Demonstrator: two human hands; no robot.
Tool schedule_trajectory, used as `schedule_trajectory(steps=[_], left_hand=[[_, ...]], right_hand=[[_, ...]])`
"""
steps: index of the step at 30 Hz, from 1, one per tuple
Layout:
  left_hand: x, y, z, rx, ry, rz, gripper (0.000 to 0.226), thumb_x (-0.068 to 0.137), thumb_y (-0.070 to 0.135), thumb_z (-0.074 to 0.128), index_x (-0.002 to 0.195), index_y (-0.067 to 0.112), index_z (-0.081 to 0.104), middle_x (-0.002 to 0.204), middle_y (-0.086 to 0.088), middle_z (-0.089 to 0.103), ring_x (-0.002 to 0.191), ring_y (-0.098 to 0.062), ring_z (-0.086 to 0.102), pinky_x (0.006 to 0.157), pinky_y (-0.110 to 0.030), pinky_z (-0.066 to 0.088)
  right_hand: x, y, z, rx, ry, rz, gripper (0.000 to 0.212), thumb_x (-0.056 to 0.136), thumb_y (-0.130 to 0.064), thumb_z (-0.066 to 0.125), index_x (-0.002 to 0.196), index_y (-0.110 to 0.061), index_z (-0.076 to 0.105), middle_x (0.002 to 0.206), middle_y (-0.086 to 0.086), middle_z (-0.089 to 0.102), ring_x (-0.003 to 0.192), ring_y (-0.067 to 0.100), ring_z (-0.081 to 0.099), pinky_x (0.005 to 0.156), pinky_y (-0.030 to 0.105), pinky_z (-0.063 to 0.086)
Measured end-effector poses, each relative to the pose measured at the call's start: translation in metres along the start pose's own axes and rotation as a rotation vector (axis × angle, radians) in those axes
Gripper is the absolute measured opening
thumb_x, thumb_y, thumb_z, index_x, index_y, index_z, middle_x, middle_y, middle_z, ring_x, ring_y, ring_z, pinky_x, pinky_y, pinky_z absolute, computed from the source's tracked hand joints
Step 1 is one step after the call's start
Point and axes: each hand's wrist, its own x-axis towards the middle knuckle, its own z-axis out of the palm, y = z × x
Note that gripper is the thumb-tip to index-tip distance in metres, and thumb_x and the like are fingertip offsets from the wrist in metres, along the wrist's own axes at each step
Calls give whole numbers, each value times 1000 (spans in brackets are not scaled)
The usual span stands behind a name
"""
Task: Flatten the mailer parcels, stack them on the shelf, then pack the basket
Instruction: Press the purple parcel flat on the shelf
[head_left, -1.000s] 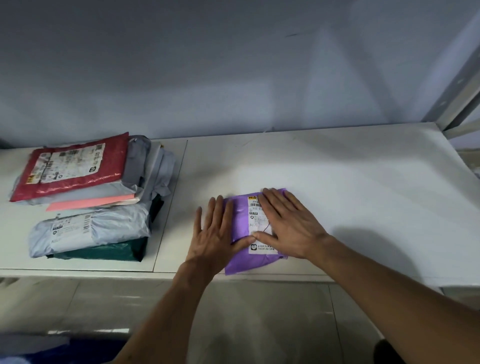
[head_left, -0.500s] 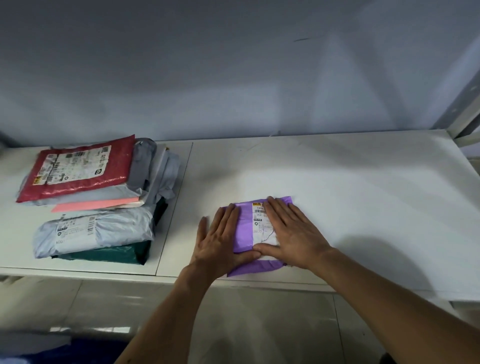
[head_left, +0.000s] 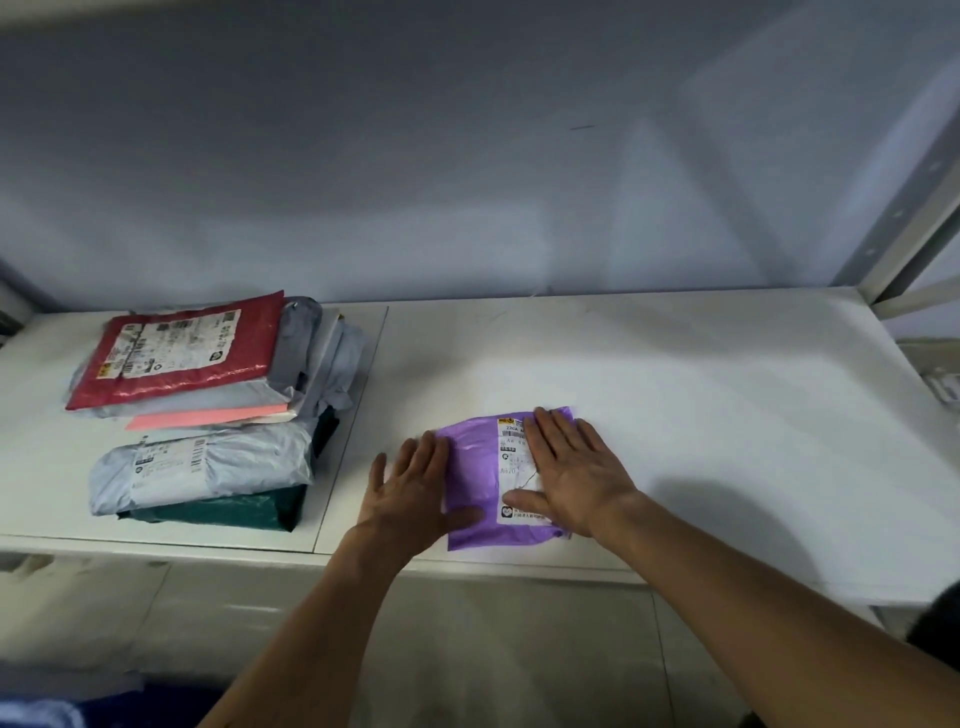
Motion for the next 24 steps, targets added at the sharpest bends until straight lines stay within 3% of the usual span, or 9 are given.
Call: schedule_trajectory(steps=[3,6,8,12,16,19,24], left_hand=[[-10,-5,-15,-76,53,-55,88,92,67,33,156,15,3,164,-3,5,151,-20,4,120,-38,5],[-18,-8,-26,-87,62,-107,72,100,54,29,156,12,8,163,-6,9,151,-20,5,120,-33,6],[-22,-9,-34,-110,48,-146,68,102,50,27,155,11,10,163,-7,9,151,-21,5,120,-33,6],[-38,-11,-54,-143,63,-198,64,103,46,27,155,11,13,163,-6,12,150,-21,8,120,-35,9],[-70,-14,-77,-141,163,-237,61,103,45,28,152,10,21,161,-8,21,149,-23,13,120,-36,12],[-106,-21,-92,-157,158,-312,63,103,47,25,155,12,15,163,-6,13,150,-22,8,121,-37,8],[-192,-42,-112,-137,193,-462,62,103,46,29,153,11,20,162,-7,18,150,-22,12,122,-37,13]], right_hand=[[-2,-10,-12,22,67,-30,108,71,-79,-7,155,-12,-2,163,8,2,151,22,0,122,41,0],[-4,-24,-27,60,102,-79,80,96,-63,14,155,-11,4,163,8,7,150,21,5,123,38,4],[-3,-34,-38,44,94,-116,73,101,-55,22,155,-10,6,163,8,9,150,21,6,123,38,5],[6,-53,-63,7,68,-149,69,102,-51,28,154,-8,15,160,10,20,148,24,15,122,39,10],[9,-77,-88,-39,97,-185,63,100,-50,35,147,-9,31,150,9,39,139,26,34,117,40,25],[0,-104,-104,-65,111,-223,61,99,-52,37,144,-10,37,146,9,44,134,26,39,112,39,31],[-43,-174,-136,-50,133,-378,54,97,-50,43,135,-12,45,139,10,50,125,28,46,101,37,38]])
